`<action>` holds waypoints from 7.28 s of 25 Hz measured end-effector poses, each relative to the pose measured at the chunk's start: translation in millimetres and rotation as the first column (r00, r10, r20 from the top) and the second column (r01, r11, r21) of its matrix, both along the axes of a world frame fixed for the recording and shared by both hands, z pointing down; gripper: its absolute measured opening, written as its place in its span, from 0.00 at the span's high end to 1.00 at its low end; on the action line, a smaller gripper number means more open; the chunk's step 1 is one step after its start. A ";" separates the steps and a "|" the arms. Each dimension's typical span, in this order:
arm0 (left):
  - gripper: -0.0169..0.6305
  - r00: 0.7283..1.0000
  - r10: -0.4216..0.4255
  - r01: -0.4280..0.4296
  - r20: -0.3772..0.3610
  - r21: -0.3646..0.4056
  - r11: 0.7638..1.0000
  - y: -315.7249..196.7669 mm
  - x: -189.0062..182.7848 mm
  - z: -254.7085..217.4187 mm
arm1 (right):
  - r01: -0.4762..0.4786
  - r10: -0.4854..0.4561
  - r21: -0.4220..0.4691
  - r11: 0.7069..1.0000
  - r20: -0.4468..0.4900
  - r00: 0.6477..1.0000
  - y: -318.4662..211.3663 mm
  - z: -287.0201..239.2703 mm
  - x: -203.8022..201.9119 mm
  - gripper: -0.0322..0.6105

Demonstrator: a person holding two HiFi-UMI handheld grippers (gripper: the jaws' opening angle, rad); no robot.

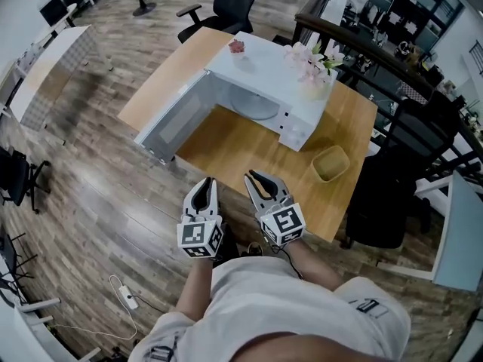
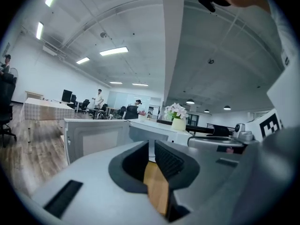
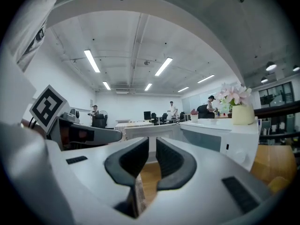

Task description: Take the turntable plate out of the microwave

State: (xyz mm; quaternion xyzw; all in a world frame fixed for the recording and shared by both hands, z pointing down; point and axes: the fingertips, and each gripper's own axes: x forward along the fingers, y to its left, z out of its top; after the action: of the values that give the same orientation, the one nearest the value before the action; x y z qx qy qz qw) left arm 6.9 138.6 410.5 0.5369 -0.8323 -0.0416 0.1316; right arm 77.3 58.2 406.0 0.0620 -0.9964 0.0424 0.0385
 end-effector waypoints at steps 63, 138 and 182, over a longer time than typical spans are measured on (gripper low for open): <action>0.88 0.733 0.322 -0.501 -0.599 -0.155 0.851 -283.9 -165.2 247.0 | -0.545 0.498 -0.715 0.438 -0.312 0.809 -219.5 251.8 -141.1 0.79; 0.68 0.486 0.293 -0.311 -0.824 0.150 0.938 -291.5 -179.2 260.8 | -0.531 0.576 -0.791 0.305 -0.291 0.764 -239.5 265.3 -118.5 0.67; 0.72 0.421 0.300 -0.256 -0.856 0.205 0.945 -296.9 -168.7 262.7 | -0.477 0.504 -0.835 0.275 -0.297 0.811 -187.2 266.0 -117.8 0.76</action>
State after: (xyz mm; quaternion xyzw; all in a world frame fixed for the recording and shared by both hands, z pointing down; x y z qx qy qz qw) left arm -161.8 -158.4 673.2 0.5713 -0.5443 -0.3063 0.5325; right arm -40.5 -128.9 672.1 0.3352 -0.7551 0.5623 0.0365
